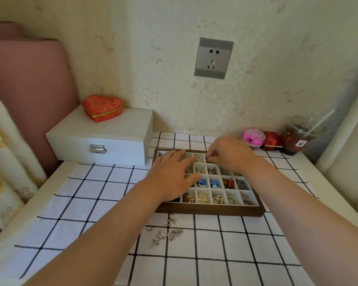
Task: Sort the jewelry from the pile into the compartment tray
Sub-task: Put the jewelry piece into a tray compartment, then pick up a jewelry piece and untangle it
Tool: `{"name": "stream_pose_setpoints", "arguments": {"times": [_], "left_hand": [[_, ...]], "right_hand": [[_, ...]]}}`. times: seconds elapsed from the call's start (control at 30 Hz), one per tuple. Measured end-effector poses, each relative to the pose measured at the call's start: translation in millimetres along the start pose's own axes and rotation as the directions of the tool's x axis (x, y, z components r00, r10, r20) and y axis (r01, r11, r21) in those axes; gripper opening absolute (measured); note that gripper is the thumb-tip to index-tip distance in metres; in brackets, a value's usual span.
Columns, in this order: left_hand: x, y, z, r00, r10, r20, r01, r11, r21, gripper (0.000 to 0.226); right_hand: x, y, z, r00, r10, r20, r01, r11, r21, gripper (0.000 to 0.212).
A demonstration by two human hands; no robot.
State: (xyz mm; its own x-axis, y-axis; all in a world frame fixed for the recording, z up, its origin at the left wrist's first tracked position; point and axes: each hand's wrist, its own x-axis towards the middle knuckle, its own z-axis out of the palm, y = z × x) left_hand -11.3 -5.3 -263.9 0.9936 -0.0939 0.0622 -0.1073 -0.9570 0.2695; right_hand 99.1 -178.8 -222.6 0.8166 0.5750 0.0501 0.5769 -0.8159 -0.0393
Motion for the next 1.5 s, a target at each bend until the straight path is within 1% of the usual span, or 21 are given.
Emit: {"name": "stream_pose_setpoints", "arguments": {"times": [0.07, 0.13, 0.33, 0.47, 0.53, 0.63, 0.73, 0.83, 0.93, 1.0, 1.07, 1.13, 1.17, 1.27, 1.33, 1.4, 1.47, 1.5], "left_hand": [[0, -2, 1, 1.000, 0.006, 0.000, -0.006, 1.000, -0.004, 0.061], [-1, 0, 0, 1.000, 0.010, -0.001, -0.010, 1.000, -0.005, 0.061], [-3, 2, -1, 1.000, 0.014, -0.011, -0.014, 1.000, -0.008, 0.060], [-8, 3, -8, 0.999, 0.015, -0.033, -0.016, 0.999, -0.031, 0.059], [-13, 4, -13, 0.997, 0.021, -0.072, -0.026, 0.997, -0.070, 0.057], [-27, 3, -22, 0.983, 0.032, -0.181, -0.056, 0.990, -0.130, 0.051], [-47, -2, -30, 0.954, 0.029, -0.298, -0.079, 0.984, -0.158, 0.038], [-70, -8, -38, 0.928, 0.006, -0.372, -0.081, 0.979, -0.186, 0.019], [-96, -17, -43, 0.942, -0.054, -0.332, -0.020, 0.976, -0.216, 0.006], [-111, -24, -45, 0.961, -0.096, -0.260, 0.042, 0.978, -0.205, 0.007], [-124, -31, -45, 0.978, -0.117, -0.171, 0.090, 0.983, -0.159, 0.006], [-133, -36, -44, 0.986, -0.140, -0.089, 0.127, 0.983, -0.131, 0.002], [-137, -37, -43, 0.986, -0.153, -0.064, 0.144, 0.982, -0.125, 0.006], [-143, -40, -38, 0.986, -0.155, -0.057, 0.148, 0.984, -0.099, 0.017], [-144, -39, -38, 0.987, -0.151, -0.052, 0.146, 0.985, -0.091, 0.018], [-144, -39, -39, 0.988, -0.154, -0.029, 0.151, 0.985, -0.086, 0.019], [-143, -40, -39, 0.986, -0.164, -0.003, 0.163, 0.983, -0.085, 0.019], [-142, -40, -40, 0.986, -0.169, 0.008, 0.169, 0.982, -0.088, 0.018]], "right_hand": [[0, 1, 2, 0.997, 0.042, -0.065, -0.044, 0.999, -0.024, 0.008], [-2, 2, 4, 0.995, 0.050, -0.087, -0.051, 0.999, -0.008, 0.010], [-6, 6, 4, 0.999, 0.023, 0.043, -0.027, 0.994, 0.105, 0.030], [-12, 7, 0, 0.999, 0.026, 0.026, -0.030, 0.989, 0.144, 0.030], [-18, 7, -5, 0.999, 0.038, -0.006, -0.037, 0.984, 0.173, 0.027], [-30, -4, -13, 0.997, 0.030, -0.071, -0.015, 0.979, 0.202, 0.024], [-46, -29, -21, 0.992, -0.043, -0.116, 0.070, 0.967, 0.245, 0.023], [-67, -62, -26, 0.984, -0.144, -0.107, 0.169, 0.943, 0.286, 0.020], [-84, -95, -25, 0.964, -0.254, -0.075, 0.265, 0.918, 0.296, 0.019], [-92, -113, -22, 0.954, -0.293, -0.063, 0.298, 0.905, 0.304, 0.018], [-100, -127, -18, 0.947, -0.318, -0.043, 0.317, 0.903, 0.289, 0.019], [-106, -138, -13, 0.936, -0.350, -0.035, 0.349, 0.910, 0.224, 0.020], [-109, -142, -11, 0.931, -0.362, -0.042, 0.363, 0.911, 0.193, 0.021], [-109, -150, -5, 0.912, -0.404, -0.074, 0.411, 0.904, 0.117, 0.025], [-106, -153, -1, 0.889, -0.453, -0.068, 0.457, 0.889, 0.042, 0.027], [-105, -156, 3, 0.875, -0.484, -0.033, 0.482, 0.875, -0.045, 0.023], [-104, -158, 4, 0.870, -0.492, 0.017, 0.488, 0.857, -0.165, 0.013], [-103, -158, 5, 0.865, -0.501, 0.029, 0.496, 0.845, -0.200, 0.015]]}}
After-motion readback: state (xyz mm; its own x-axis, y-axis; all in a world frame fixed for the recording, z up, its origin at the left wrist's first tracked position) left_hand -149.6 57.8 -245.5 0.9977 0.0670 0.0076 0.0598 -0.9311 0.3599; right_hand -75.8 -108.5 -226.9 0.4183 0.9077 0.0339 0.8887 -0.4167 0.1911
